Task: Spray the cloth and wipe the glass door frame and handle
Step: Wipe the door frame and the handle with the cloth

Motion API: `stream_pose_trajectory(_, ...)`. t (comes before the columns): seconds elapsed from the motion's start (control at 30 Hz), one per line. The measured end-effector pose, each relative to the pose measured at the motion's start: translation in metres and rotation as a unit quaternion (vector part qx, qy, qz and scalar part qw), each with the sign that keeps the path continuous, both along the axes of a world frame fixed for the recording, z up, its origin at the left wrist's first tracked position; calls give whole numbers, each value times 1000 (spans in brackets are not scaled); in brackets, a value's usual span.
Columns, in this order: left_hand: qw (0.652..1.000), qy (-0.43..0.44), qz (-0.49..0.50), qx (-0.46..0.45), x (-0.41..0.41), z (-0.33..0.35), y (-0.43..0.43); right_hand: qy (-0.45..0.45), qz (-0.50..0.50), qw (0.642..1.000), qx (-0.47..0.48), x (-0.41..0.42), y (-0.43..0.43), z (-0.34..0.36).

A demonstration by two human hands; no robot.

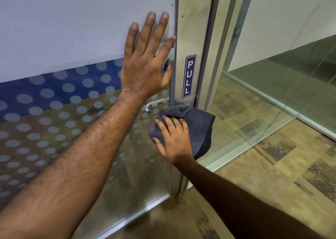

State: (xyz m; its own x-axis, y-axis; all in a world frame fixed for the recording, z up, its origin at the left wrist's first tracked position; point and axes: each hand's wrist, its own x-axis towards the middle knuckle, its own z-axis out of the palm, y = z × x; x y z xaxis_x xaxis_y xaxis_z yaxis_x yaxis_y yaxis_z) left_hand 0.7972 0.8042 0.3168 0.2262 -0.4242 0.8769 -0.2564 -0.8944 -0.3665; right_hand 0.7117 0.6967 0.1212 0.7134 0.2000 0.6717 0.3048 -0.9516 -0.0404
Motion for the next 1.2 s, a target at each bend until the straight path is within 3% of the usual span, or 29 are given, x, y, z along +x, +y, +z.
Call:
stream_pose_trajectory(0.1, 1000, -2, 4, 1, 0, 0, 0, 2, 20, 1000, -16, 11, -14, 18)
stream_pose_trajectory(0.33, 1000, 0, 9, 1, 0, 0, -2, 145, -1, 984, -103, 19, -1, 47)
stream_pose_trajectory(0.47, 1000, 1, 9, 1, 0, 0, -2, 122, 18, 980, -156, 21, 8, 59)
stream_pose_trajectory(0.6, 1000, -6, 8, 3, 0, 0, -1, 135, -11, 984, -120, 17, 8, 49)
stream_pose_trajectory(0.87, 1000, 3, 13, 8, 1, 1, -2, 71, 80, 988, -112, 10, -26, 27)
stream_pose_trajectory(1.0, 1000, 0, 15, 7, 0, 0, 0, 99, 115, 979, -139, 14, -39, 29)
stream_pose_trajectory(1.2, 1000, -11, 10, 10, -2, 0, 1, 121, 23, 986, -111, 16, -10, 40)
